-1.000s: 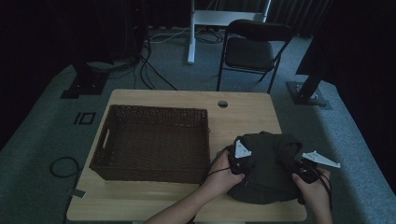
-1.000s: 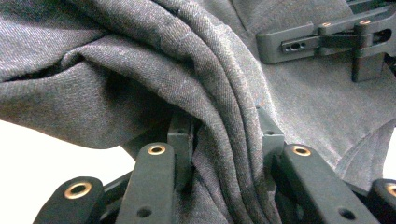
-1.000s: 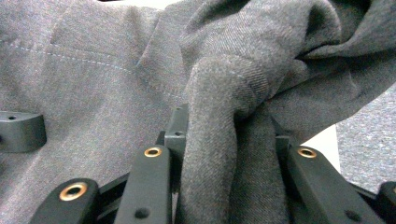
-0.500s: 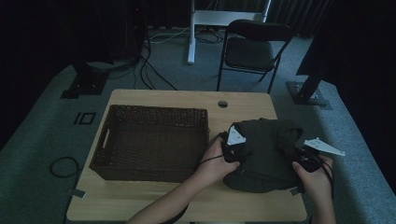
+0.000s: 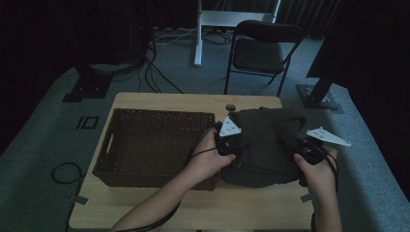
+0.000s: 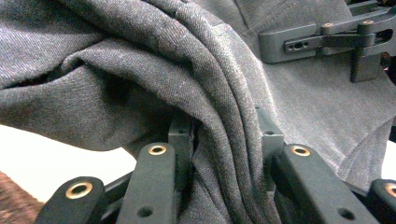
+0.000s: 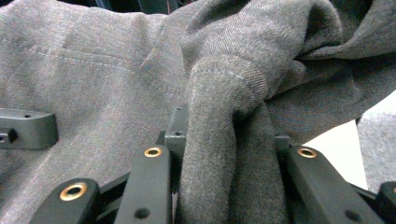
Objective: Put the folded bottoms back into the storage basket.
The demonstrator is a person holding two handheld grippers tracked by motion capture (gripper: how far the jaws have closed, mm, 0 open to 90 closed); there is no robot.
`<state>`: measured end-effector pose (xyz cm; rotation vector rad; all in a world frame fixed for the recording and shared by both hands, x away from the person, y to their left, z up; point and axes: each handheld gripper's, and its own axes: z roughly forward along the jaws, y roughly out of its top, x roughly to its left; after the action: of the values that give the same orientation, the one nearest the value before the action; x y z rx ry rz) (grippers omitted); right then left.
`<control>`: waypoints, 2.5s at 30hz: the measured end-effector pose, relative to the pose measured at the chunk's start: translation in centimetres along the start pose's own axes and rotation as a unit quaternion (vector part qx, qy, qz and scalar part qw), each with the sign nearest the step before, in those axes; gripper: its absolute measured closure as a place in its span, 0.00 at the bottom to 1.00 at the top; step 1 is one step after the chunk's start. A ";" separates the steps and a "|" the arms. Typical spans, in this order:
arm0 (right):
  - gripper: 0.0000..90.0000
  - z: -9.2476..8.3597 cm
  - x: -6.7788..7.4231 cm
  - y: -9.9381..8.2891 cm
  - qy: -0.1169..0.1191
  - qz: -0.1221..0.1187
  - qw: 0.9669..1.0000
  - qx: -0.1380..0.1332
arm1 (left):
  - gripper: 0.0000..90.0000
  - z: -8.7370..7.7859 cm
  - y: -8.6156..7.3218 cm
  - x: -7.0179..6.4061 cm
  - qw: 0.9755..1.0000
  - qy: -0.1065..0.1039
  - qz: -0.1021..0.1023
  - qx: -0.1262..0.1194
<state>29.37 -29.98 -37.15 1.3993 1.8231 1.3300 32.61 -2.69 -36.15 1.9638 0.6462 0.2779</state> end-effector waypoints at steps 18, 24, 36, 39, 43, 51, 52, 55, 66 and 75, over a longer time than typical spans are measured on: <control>0.72 3.8 5.2 3.5 0.036 -0.013 0.999 -0.004 | 0.77 -5.4 0.0 4.7 1.000 0.029 -0.010 -0.001; 0.72 5.2 6.9 3.8 0.050 -0.019 0.999 -0.006 | 0.77 -7.2 -0.7 6.0 0.999 0.038 -0.014 -0.005; 0.72 8.2 10.8 4.5 0.076 -0.029 0.997 -0.002 | 0.76 -10.9 -2.1 8.6 0.998 0.064 -0.019 0.001; 0.72 8.9 11.7 4.6 0.083 -0.031 0.996 0.000 | 0.76 -11.8 -2.5 9.2 0.997 0.070 -0.022 0.001; 0.72 9.7 13.2 4.8 0.087 -0.035 0.996 -0.003 | 0.76 -13.1 -2.9 10.1 0.997 0.076 -0.026 -0.002; 0.72 11.2 15.8 5.0 0.103 -0.036 0.994 -0.014 | 0.76 -15.4 -3.8 11.5 0.996 0.091 -0.021 -0.003; 0.72 11.4 16.0 4.9 0.104 -0.037 0.994 -0.014 | 0.76 -15.7 -4.0 11.7 0.995 0.093 -0.023 -0.002; 0.72 12.2 16.8 4.6 0.114 -0.033 0.993 -0.013 | 0.76 -16.5 -4.6 12.3 0.995 0.099 -0.023 0.003; 0.72 14.9 20.1 3.4 0.123 -0.030 0.992 -0.011 | 0.76 -18.4 -6.8 14.5 0.991 0.126 -0.039 0.017; 0.72 17.3 21.8 1.7 0.126 -0.021 0.992 0.004 | 0.77 -18.7 -9.1 16.1 0.989 0.135 -0.053 0.032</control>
<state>36.41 -3.09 -38.87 1.2359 2.0084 1.5379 34.56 23.50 -36.75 1.9623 0.9409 0.4683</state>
